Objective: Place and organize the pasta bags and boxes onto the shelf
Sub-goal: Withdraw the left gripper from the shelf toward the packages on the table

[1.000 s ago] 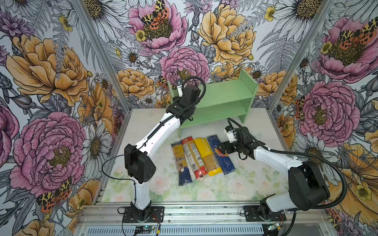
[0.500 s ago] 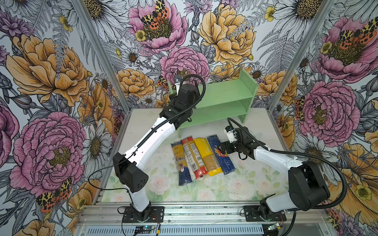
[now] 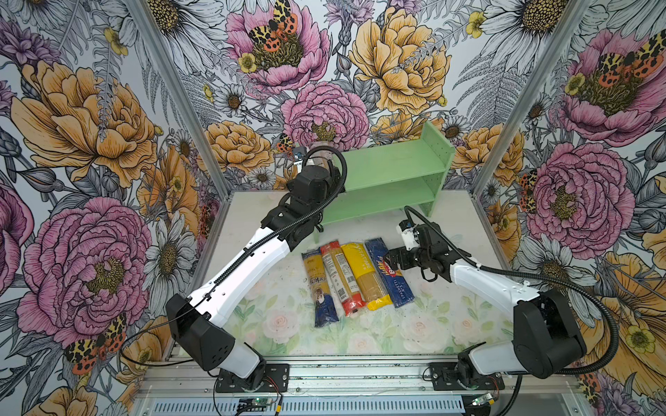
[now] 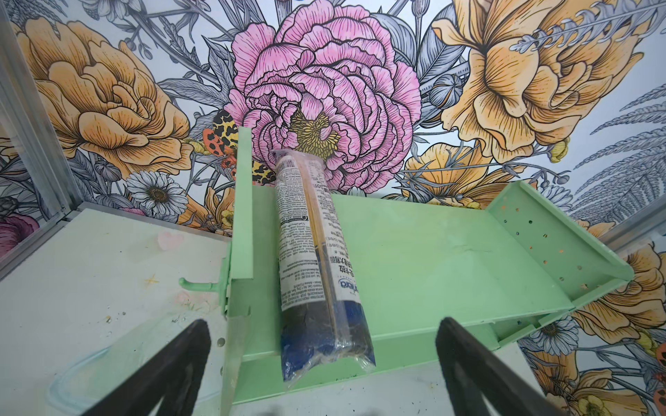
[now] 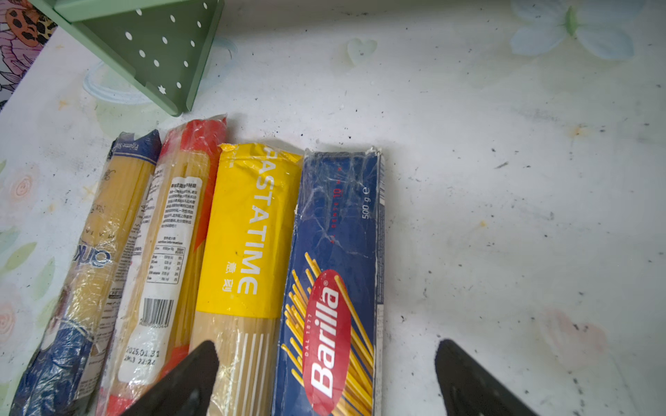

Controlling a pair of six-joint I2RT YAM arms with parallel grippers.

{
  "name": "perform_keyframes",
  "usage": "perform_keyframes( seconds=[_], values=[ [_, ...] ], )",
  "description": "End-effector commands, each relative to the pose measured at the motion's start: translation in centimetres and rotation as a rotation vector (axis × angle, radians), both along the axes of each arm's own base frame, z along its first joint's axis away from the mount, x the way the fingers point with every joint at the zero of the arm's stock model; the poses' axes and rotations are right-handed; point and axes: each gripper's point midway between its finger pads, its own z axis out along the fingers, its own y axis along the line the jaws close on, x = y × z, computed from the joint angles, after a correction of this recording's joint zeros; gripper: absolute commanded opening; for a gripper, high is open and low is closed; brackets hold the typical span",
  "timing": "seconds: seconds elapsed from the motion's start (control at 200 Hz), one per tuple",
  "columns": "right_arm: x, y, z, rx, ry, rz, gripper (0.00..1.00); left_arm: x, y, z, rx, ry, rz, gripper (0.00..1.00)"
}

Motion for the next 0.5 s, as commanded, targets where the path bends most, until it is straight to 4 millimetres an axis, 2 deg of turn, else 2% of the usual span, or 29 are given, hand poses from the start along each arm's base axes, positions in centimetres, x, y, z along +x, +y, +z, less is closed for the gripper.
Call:
perform_keyframes(
  seconds=[0.0, 0.17, 0.495],
  values=[
    [-0.2, 0.0, 1.2, 0.02, -0.025, -0.011, 0.96, -1.2, 1.3, 0.4, -0.039, -0.022, 0.02, 0.99],
    [-0.5, 0.0, 1.4, 0.021, -0.03, -0.015, 0.96, -2.7, 3.2, -0.8, -0.037, -0.012, 0.06, 0.99],
    [-1.0, 0.3, 1.7, 0.03, -0.033, -0.014, 0.96, -4.9, 5.3, -4.0, -0.037, 0.038, 0.082, 0.99]
  ],
)
